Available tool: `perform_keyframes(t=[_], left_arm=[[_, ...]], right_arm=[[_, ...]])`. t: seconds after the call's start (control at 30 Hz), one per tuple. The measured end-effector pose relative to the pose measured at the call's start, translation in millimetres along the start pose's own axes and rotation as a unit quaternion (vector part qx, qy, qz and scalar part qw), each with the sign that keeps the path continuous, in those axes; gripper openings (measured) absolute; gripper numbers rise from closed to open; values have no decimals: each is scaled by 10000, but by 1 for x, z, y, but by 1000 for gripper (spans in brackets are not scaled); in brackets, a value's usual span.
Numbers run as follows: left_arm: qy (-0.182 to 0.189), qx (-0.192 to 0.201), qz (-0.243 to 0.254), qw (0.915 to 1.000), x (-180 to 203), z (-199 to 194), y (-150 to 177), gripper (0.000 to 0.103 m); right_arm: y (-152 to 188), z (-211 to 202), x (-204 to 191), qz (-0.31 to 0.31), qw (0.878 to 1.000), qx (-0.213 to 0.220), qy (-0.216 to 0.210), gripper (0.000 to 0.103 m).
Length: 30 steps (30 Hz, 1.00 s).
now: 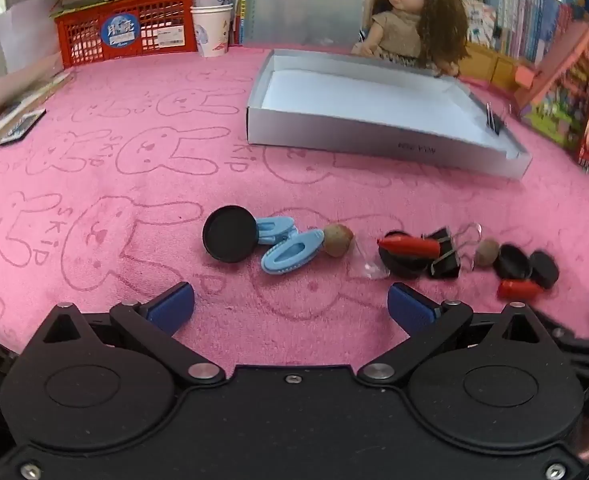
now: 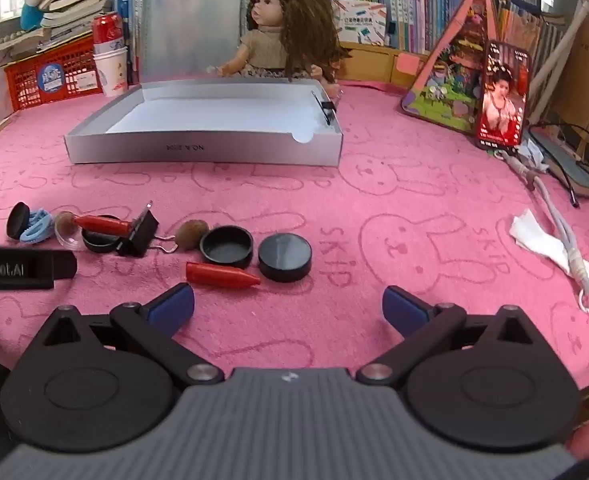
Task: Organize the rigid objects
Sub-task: 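Move the left tool toward the blue clip while the right tool approaches the red crayon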
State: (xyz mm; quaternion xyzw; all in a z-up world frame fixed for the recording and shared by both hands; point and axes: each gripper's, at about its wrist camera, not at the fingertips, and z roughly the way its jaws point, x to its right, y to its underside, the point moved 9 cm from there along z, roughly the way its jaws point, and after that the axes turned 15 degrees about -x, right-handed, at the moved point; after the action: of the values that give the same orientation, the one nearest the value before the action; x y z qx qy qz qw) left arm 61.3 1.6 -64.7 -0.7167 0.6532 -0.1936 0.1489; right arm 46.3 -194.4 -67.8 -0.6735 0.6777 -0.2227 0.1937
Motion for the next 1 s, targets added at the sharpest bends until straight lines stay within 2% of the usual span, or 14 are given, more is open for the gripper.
perform_keyframes(t=[0.13,0.3,0.33,0.4,0.47,0.53,0.7,0.73,0.77,0.87,1.0], left_arm=[[241,71,-242,9994,-4,-4,-3,95],[122,157,-32,9998,-2,-11,-1,83],[14,129,43,9999,1,-9,-2,77],[65,164,131,9998,2,-13,-2,67],[28,203,222,9995,4,-14,-2,51],[34,240,290,9993,7,-15,-4,46],[131,314,319,9989,2,-17,-6,41],[153,293,312,9990,2,-16,-6,41],[131,98,335,9993,-2,-13,-6,41],[95,146,380,9991,-2,-11,-10,41],[225,236,346,9989,-2,-8,-13,38]], right_arm=[[-2,-3,-6,-78,9999,82,-81,99],[-4,-4,-8,-5,9998,95,-154,92],[-4,-5,-8,42,9998,108,-189,91],[-5,-7,-9,114,9995,130,-269,86],[-4,-9,-10,153,9993,133,-311,77],[-4,-9,-12,205,9992,131,-326,69],[-4,-7,-19,176,9990,94,-404,67],[-4,-7,-21,181,9989,91,-426,67],[-4,-7,-22,185,9988,98,-453,67],[-6,-6,-26,159,9987,105,-469,67],[-7,-2,-30,140,9987,79,-481,67]])
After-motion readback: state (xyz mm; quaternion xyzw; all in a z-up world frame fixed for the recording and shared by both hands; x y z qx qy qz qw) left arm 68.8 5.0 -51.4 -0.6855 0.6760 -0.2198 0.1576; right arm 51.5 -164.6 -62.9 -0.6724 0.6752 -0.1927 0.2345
